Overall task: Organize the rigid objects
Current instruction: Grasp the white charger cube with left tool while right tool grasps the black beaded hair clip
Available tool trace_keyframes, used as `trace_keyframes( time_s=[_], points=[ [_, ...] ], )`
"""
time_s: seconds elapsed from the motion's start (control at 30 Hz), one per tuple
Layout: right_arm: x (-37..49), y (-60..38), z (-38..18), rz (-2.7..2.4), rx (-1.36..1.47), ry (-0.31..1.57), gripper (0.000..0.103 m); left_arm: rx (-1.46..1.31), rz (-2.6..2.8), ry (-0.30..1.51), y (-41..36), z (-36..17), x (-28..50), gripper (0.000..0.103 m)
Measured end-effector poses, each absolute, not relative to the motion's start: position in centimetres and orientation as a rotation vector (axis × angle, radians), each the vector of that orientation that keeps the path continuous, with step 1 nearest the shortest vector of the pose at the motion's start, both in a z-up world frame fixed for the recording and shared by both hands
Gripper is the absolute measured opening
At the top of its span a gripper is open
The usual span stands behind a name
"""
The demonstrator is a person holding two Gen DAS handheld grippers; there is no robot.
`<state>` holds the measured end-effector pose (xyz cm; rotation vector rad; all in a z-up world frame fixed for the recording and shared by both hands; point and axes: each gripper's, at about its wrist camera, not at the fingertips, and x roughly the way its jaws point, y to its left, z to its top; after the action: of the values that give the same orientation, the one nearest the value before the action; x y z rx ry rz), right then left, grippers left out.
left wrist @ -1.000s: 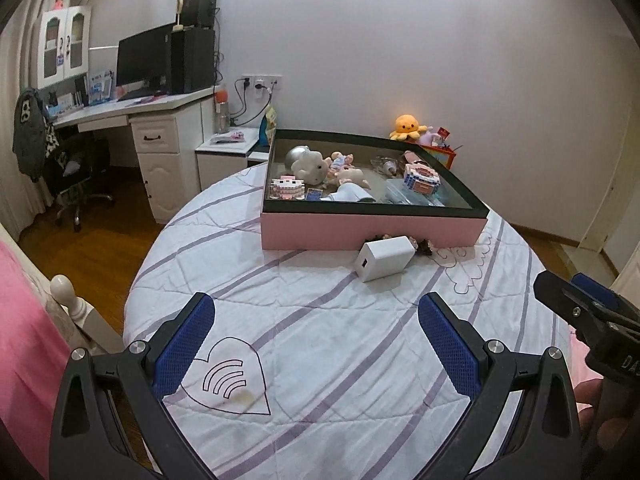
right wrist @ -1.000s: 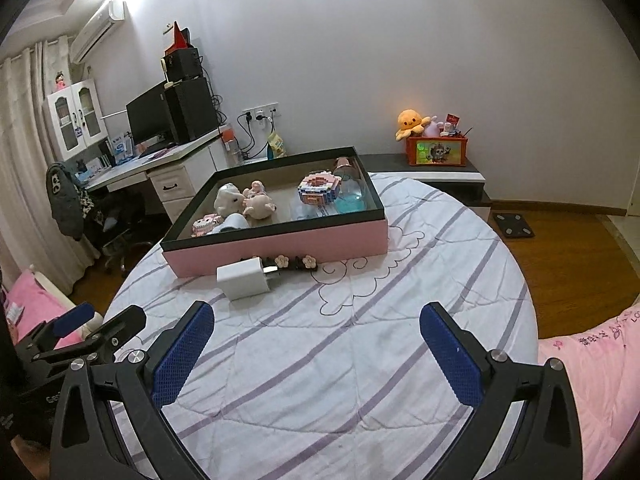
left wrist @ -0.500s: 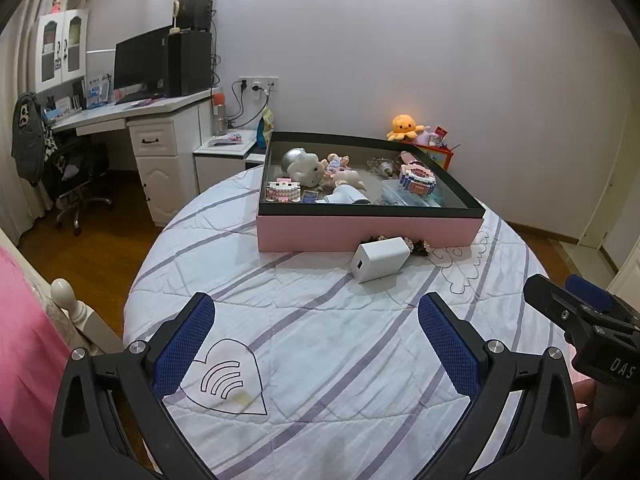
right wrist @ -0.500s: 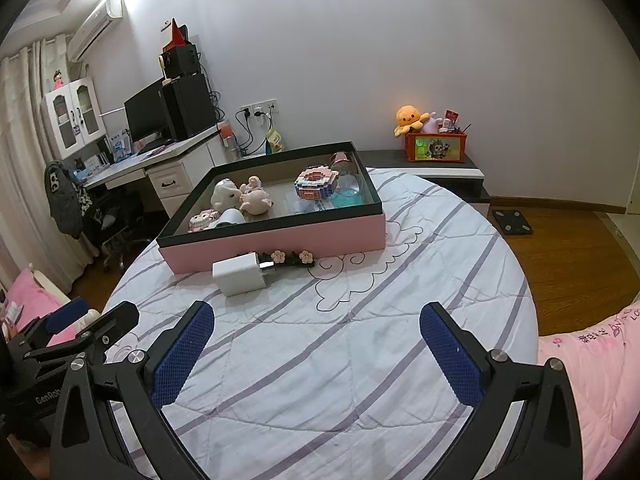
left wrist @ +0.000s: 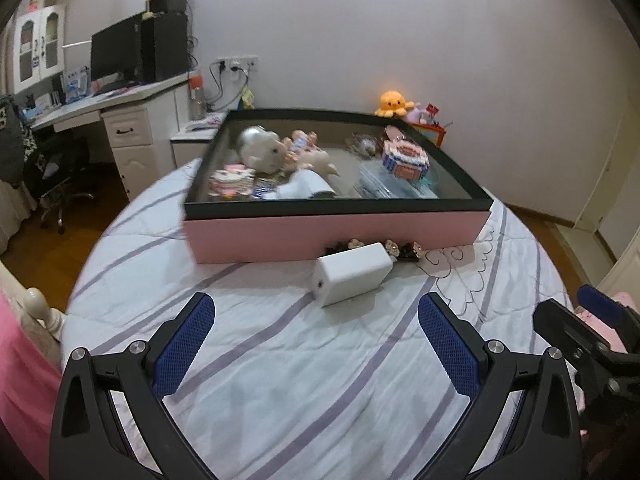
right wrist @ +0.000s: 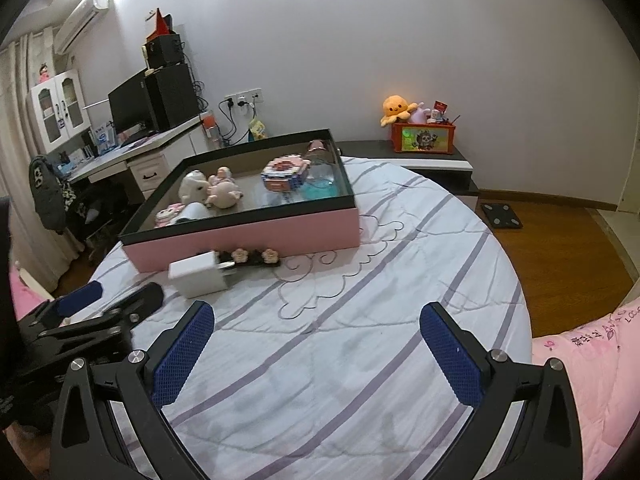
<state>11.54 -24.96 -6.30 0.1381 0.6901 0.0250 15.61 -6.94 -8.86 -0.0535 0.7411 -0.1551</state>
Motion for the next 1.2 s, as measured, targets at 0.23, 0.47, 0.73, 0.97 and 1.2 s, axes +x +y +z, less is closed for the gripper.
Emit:
trace_keyframes(
  time_s=[0.23, 0.47, 0.73, 0.97, 1.2],
  points=[
    [13.2, -26.8, -7.7, -0.005, 0.161, 0.726, 0.103, -0.043, -0.127, 0.785, -9.1, -10.5, 19.3, 0.103],
    [14.1, -26.8, -8.6, 0.001, 0.159, 0.754, 0.103, -0.133, -0.144, 0.869, -7.8, -12.3, 21.7, 0.066],
    [15.3, -24.4, -8.8, 0.052, 0.132, 0.78, 0.103, -0.169, -0.197, 0.853, -5.3, -12.0, 20.0, 0.054],
    [16.9, -21.6, -9.6, 0.1, 0.1, 0.824, 0.103, -0.17, -0.175, 0.815, -2.6, -11.4, 17.8, 0.054],
    [19.5, -18.3, -10.2, 0.154, 0.089, 0.86, 0.103, -0.161, -0.092, 0.786, 0.5, -11.4, 16.6, 0.054]
  ],
)
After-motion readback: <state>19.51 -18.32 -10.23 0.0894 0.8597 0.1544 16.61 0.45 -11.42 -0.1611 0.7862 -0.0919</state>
